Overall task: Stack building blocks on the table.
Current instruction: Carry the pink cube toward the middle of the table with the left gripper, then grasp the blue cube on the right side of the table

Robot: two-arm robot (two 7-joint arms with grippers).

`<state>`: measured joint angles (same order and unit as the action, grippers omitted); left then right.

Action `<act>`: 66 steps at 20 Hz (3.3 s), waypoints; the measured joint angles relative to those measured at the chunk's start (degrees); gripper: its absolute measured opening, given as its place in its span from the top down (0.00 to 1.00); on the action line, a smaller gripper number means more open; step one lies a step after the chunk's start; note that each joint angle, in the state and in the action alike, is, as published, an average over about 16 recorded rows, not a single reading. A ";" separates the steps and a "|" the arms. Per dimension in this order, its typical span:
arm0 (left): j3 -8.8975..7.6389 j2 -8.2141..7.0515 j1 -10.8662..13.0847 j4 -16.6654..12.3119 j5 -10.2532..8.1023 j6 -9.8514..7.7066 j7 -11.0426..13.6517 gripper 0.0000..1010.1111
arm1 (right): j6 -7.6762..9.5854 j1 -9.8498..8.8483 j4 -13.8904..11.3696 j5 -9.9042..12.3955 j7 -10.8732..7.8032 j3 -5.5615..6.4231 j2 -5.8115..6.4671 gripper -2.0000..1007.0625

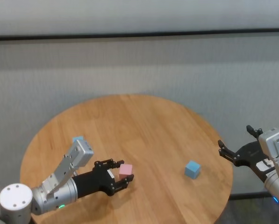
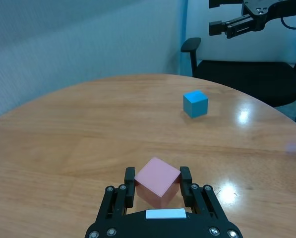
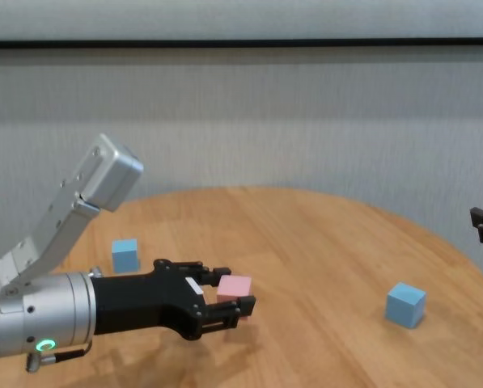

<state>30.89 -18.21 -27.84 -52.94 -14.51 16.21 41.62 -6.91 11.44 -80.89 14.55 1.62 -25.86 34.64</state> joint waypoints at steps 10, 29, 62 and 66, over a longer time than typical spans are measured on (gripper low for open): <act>0.03 1.31 -0.53 3.38 -0.97 0.38 0.76 0.44 | 0.00 0.00 0.00 0.00 0.00 0.00 0.00 0.01; -0.74 1.94 -0.43 4.93 -1.13 0.16 -0.01 0.30 | 0.00 0.00 0.00 0.00 0.00 0.00 0.00 0.01; -9.57 -6.76 7.58 -14.54 -1.43 -4.33 -10.67 0.01 | 2.80 -0.33 -2.71 3.34 -2.48 2.16 -0.55 0.01; -9.42 -6.62 7.36 -14.23 -1.47 -4.24 -10.55 0.01 | 5.22 -0.72 -4.37 6.23 -4.70 3.47 -0.97 0.01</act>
<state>21.47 -24.83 -20.48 -67.17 -15.98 11.97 31.07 -1.69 10.72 -85.27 20.78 -3.08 -22.40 33.67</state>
